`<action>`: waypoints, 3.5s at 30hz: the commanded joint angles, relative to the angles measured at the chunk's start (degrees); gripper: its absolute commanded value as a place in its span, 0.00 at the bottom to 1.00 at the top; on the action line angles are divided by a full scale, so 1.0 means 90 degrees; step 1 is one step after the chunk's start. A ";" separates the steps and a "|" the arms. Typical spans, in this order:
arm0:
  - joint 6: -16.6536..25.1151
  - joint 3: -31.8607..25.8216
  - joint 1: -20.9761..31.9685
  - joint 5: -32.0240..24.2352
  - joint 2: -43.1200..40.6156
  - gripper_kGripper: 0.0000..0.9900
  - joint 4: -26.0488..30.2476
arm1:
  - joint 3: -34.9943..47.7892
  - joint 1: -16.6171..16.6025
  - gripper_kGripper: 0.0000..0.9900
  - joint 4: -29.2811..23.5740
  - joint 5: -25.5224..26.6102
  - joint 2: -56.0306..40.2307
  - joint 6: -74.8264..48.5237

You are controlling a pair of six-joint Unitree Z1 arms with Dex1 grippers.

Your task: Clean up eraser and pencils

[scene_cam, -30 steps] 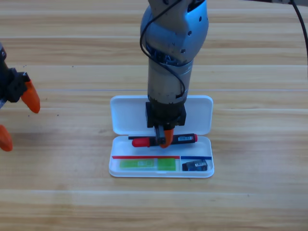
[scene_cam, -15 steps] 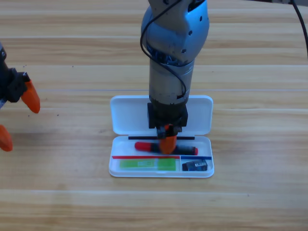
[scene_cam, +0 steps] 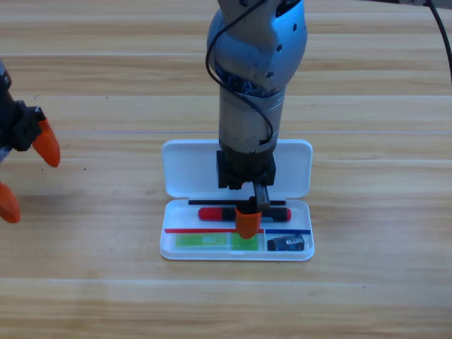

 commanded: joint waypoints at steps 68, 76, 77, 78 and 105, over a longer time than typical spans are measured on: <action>0.0859 -0.1160 0.1544 -0.5006 0.3352 0.00 -0.1928 | 0.6992 -0.0779 0.94 -0.3386 0.3660 -0.6558 0.0906; 0.0606 -0.1414 0.1153 -0.5026 0.3713 0.00 -0.1996 | 0.6992 -0.0779 0.94 -0.3396 0.3728 -0.6480 0.0906; 0.0576 -0.1414 0.1105 -0.5026 0.3723 0.00 -0.2026 | 0.6992 -0.0769 0.94 -0.3396 0.3738 -0.6461 0.0906; 0.0518 -0.1414 0.1056 -0.5026 0.3723 0.00 -0.2055 | 0.6983 -0.0779 0.94 -0.3396 0.3738 -0.6441 0.0906; -0.0059 -0.1463 0.0353 -0.5016 0.3703 0.00 -0.2289 | 0.6914 -0.0779 0.94 -0.3396 0.3807 -0.6304 0.0906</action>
